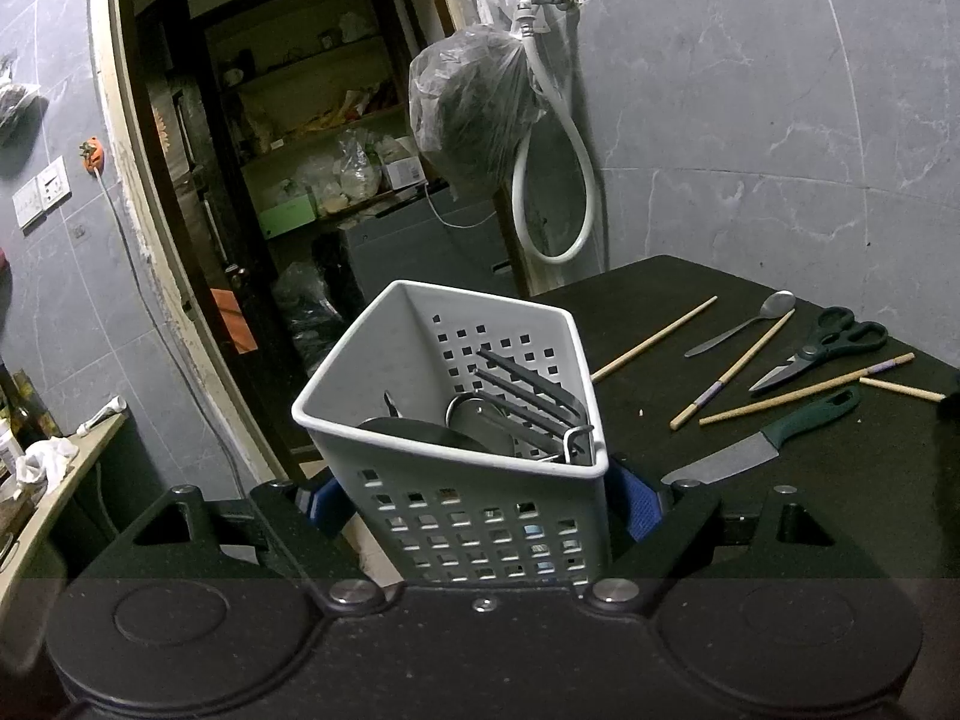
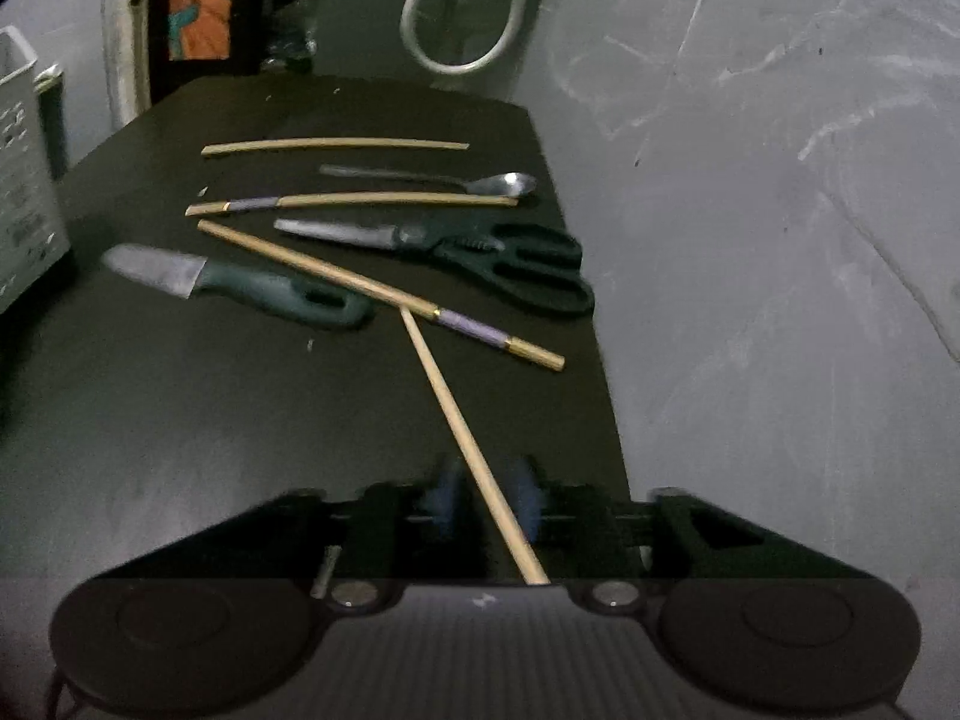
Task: Organize utensils
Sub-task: 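Close the right tool on the green handle of the knife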
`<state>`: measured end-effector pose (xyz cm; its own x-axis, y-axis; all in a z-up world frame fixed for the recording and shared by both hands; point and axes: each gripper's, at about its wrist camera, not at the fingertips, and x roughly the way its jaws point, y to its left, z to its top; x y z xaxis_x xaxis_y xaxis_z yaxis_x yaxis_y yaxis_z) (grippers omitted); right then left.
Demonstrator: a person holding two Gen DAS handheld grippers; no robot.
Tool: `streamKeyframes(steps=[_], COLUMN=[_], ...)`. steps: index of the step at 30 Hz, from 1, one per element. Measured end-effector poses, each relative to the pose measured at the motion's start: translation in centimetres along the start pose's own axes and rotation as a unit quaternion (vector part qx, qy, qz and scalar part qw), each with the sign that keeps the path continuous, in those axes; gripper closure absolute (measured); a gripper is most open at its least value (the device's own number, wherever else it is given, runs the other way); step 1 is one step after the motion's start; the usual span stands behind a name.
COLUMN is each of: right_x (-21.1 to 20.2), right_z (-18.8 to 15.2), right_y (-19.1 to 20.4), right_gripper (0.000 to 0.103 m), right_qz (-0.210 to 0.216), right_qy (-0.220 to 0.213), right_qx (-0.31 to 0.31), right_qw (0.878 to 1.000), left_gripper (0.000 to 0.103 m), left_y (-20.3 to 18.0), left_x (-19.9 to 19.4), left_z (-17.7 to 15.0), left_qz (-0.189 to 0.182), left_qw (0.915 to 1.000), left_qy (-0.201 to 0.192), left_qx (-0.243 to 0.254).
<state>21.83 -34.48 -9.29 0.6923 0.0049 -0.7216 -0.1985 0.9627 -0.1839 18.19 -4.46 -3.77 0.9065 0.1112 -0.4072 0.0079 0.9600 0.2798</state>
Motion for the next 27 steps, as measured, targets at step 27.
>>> streamKeyframes(steps=[27], right_x=[5.0], right_z=[7.9], right_y=[4.2], right_gripper=[0.076], right_qz=[0.232], right_qy=[0.008], right_qx=[-0.141], right_qw=[0.962], left_gripper=[0.017], left_y=[0.3], left_x=[-0.2], left_z=[-0.2], left_qz=[-0.001], left_qw=[1.0], left_qy=[0.001], left_qx=[0.001])
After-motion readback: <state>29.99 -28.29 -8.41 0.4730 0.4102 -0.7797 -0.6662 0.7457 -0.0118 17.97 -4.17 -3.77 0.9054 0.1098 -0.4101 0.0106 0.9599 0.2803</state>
